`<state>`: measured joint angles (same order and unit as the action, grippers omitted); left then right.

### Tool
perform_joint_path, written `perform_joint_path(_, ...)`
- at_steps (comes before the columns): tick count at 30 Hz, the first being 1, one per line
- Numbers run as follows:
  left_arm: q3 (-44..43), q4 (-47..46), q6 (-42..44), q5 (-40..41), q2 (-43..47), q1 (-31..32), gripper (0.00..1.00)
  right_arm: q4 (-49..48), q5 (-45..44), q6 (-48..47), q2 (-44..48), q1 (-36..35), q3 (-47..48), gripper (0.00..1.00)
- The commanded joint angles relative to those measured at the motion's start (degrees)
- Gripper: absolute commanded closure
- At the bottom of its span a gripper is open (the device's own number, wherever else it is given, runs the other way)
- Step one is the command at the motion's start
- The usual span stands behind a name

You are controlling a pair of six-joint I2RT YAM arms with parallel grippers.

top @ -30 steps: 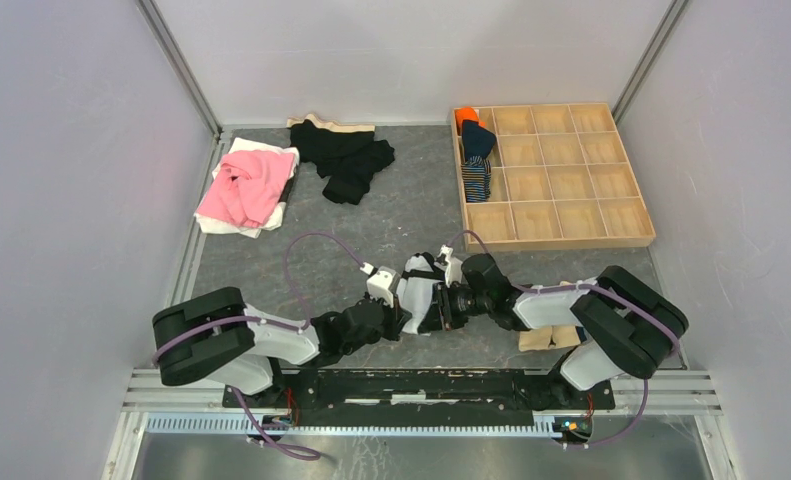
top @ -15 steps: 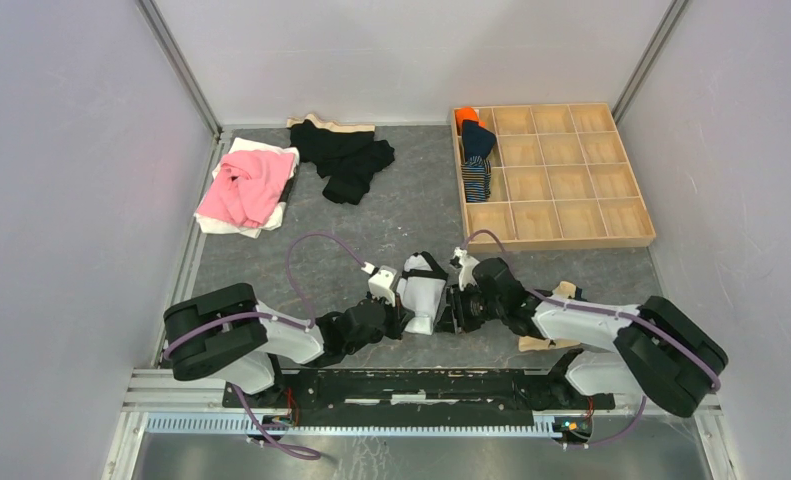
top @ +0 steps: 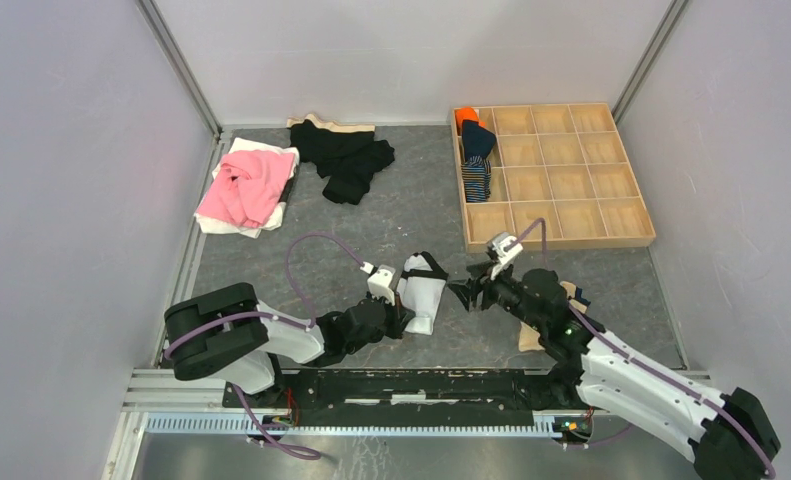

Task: Roll the underwear
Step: Roll the underwear to the center of the board.

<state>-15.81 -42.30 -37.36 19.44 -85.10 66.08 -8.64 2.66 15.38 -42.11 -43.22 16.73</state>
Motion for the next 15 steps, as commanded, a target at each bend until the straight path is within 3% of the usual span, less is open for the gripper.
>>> perform_joint_path(1, 0.6, 6.6, -2.3, 0.2, -2.4, -0.4, 0.98, -22.5, -4.3, -9.6, 6.4, 0.1, -7.1, 0.31)
perform_joint_path(4, 0.5, 6.7, -2.4, -0.4, -2.9, -0.6, 0.98, -31.2, 0.0, -14.7, 6.8, 0.0, -9.6, 0.28)
perform_joint_path(6, 0.4, 6.9, -2.5, -0.8, -3.1, -0.7, 0.98, -30.8, 1.3, -20.5, 6.5, -1.9, -8.6, 0.29)
perform_joint_path(11, 0.1, 7.1, -2.9, -2.2, -3.9, -1.6, 0.98, -15.5, -5.6, -44.3, 3.3, -15.4, -2.7, 0.27)
perform_joint_path(15, -0.1, 6.9, -3.1, -3.0, -4.9, -2.0, 0.98, -6.4, -6.7, -53.8, -1.9, -23.8, -1.1, 0.27)
